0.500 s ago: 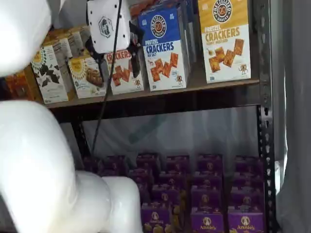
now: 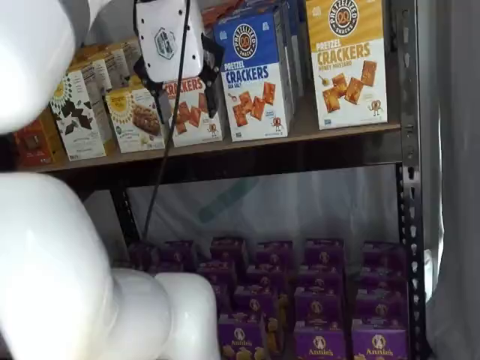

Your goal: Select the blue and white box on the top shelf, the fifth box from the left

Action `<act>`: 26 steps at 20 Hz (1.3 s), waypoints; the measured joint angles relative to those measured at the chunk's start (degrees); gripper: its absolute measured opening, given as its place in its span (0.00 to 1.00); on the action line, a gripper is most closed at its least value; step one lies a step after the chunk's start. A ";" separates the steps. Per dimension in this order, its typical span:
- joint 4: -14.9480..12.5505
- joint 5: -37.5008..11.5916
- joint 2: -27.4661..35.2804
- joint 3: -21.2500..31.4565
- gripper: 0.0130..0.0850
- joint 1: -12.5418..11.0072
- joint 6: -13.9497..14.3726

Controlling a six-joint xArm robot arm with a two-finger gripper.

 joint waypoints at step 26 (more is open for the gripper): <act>-0.60 -13.60 13.92 -8.74 1.00 -5.31 -5.54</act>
